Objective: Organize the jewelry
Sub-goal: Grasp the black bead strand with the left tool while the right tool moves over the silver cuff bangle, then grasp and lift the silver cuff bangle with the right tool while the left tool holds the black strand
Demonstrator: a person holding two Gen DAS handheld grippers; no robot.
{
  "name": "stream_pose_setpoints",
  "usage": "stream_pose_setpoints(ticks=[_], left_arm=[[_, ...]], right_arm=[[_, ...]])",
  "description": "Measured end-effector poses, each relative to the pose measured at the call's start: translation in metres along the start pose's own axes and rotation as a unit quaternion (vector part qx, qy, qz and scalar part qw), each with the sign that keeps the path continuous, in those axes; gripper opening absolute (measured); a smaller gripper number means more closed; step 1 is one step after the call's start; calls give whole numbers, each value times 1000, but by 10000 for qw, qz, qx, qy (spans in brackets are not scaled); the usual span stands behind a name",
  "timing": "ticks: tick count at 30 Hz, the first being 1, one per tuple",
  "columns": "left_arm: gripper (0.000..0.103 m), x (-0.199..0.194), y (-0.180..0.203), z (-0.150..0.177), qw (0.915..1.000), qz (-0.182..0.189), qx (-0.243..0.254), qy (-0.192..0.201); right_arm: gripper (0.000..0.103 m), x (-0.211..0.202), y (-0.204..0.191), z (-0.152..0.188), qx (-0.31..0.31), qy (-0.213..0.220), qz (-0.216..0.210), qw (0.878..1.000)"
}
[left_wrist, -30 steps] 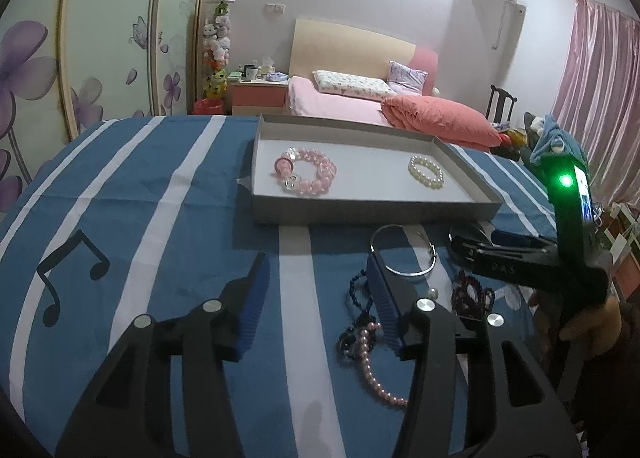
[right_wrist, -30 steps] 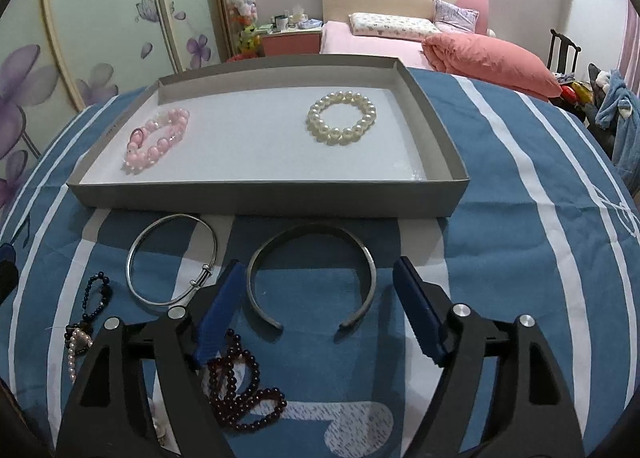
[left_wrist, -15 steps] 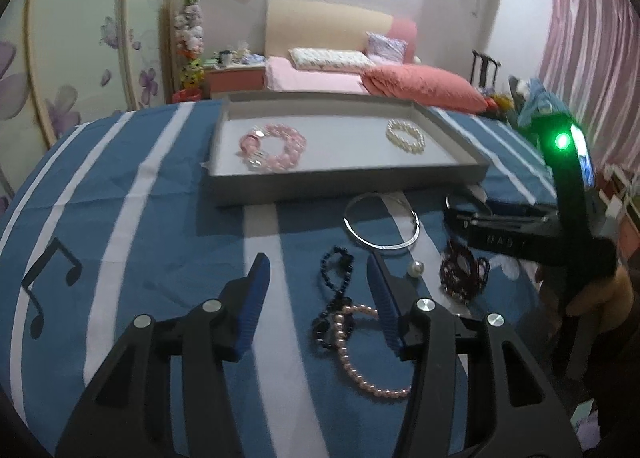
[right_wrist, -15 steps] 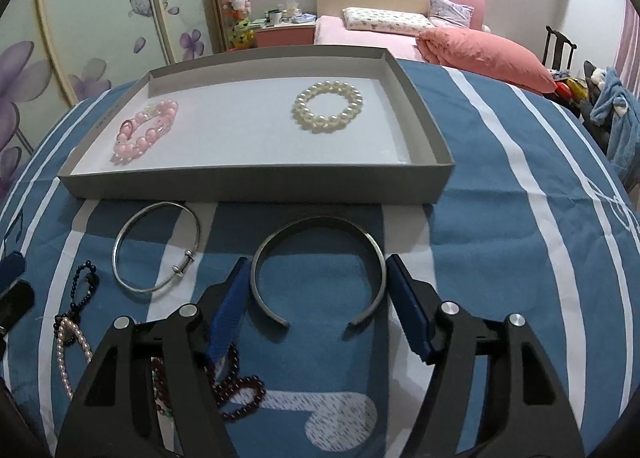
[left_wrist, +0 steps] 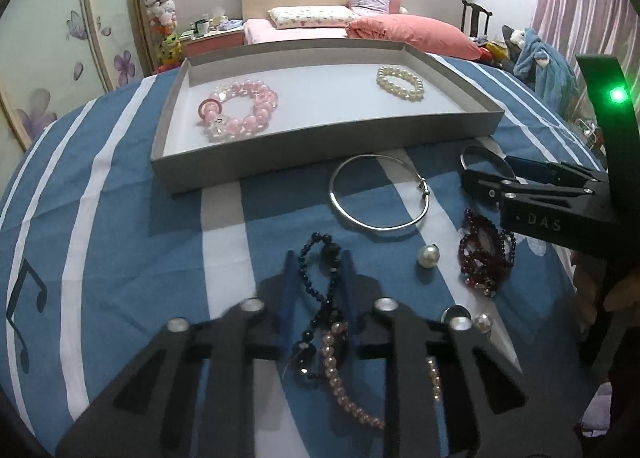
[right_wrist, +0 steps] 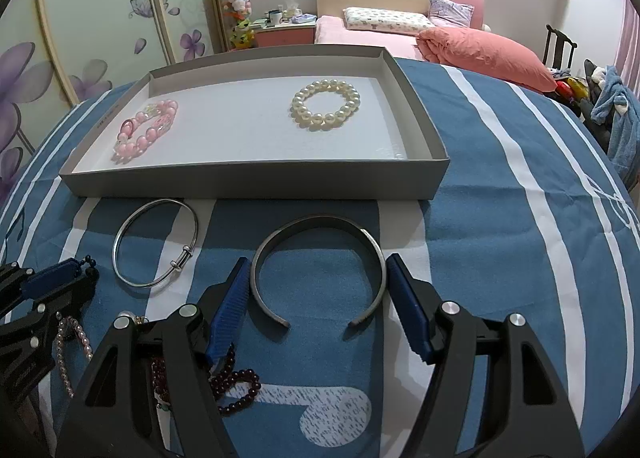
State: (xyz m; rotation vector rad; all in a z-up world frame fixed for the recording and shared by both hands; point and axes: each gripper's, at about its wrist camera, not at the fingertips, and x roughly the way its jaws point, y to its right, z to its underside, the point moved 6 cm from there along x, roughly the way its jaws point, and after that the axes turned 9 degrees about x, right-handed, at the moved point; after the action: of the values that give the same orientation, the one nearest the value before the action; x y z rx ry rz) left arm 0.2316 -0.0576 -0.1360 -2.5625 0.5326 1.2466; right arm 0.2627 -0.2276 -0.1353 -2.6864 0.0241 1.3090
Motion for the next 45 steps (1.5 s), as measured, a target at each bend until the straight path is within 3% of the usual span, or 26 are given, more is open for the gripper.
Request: stream_pose_setpoints(ticks=[2, 9, 13, 16, 21, 29, 31, 33, 35, 45], left_arm=[[6, 1, 1, 0, 10000, -50, 56, -6], [5, 7, -40, -7, 9985, -320, -437, 0], [6, 6, -43, -7, 9984, -374, -434, 20], [11, 6, -40, -7, 9985, -399, -382, 33], [28, 5, -35, -6, 9988, -369, -307, 35], [29, 2, -35, -3, 9987, -407, -315, 11], [27, 2, -35, -2, 9986, -420, -308, 9], [11, 1, -36, 0, 9986, -435, -289, 13], [5, 0, -38, 1, 9986, -420, -320, 13], [5, -14, -51, 0, 9966, -352, -689, 300]], right_arm=[[68, 0, 0, 0, 0, 0, 0, 10000], [68, 0, 0, 0, -1, -2, 3, 10000], [69, 0, 0, 0, -20, -6, 17, 10000], [69, 0, 0, 0, -32, -10, 20, 10000], [69, 1, -1, 0, -42, -13, 22, 10000], [71, 3, -4, -1, -93, -26, 10, 10000], [71, 3, -4, -1, -99, -27, 15, 9999], [70, 3, -4, 0, -117, -29, 14, 9999], [68, 2, -4, 1, -138, -19, 12, 9999], [67, -4, 5, 3, 153, 40, -172, 9997]])
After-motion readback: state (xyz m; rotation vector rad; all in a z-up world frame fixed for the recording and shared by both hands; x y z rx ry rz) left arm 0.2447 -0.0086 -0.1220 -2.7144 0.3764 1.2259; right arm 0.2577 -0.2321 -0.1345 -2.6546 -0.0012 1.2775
